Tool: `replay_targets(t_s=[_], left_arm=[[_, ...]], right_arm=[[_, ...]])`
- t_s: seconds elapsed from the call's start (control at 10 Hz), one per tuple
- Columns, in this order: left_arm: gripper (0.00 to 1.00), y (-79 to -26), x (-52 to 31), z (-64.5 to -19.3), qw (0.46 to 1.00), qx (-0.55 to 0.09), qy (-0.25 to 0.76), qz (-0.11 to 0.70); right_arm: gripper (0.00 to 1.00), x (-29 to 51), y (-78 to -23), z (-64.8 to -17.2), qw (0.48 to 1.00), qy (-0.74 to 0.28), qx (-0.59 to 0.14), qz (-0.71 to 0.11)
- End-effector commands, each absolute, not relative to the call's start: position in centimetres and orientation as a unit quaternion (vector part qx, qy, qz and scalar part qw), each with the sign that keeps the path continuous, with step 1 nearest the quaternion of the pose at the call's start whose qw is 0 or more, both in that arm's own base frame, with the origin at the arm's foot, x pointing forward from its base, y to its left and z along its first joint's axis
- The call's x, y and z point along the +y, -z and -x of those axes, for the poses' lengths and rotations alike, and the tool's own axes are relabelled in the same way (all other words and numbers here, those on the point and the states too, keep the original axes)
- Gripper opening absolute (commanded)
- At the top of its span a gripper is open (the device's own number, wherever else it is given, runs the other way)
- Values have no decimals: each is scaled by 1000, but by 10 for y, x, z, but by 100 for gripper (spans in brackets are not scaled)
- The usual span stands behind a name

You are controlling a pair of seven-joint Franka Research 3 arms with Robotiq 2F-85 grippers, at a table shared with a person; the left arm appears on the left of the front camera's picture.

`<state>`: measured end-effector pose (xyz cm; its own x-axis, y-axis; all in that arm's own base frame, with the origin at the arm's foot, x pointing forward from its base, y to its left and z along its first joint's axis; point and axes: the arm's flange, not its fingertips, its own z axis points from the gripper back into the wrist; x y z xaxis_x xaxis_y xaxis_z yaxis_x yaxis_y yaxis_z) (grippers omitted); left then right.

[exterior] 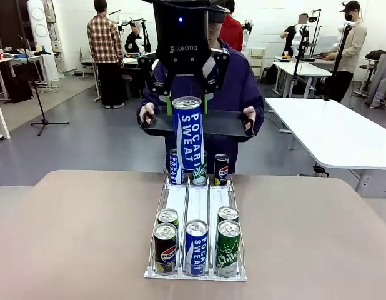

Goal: Retrieve and hand over the desired beverage to the person.
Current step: Pick up a can of the same type that the person held from the Automatic Can Dispenser, then place the picked can on the Handle tray extended by the person.

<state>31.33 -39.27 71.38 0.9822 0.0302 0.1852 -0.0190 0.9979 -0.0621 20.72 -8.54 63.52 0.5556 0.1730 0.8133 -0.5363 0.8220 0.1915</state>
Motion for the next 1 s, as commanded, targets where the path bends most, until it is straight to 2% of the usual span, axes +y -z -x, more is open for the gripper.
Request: replay_targets(t_s=[0.0, 0.9], left_arm=[[55, -726, -396, -321, 997, -81, -7, 13], [55, -714, -393, -313, 995, -93, -12, 30]], right_arm=[[100, -85, -634, -208, 854, -212, -422, -217], [100, -85, -634, -208, 854, -212, -422, -217]])
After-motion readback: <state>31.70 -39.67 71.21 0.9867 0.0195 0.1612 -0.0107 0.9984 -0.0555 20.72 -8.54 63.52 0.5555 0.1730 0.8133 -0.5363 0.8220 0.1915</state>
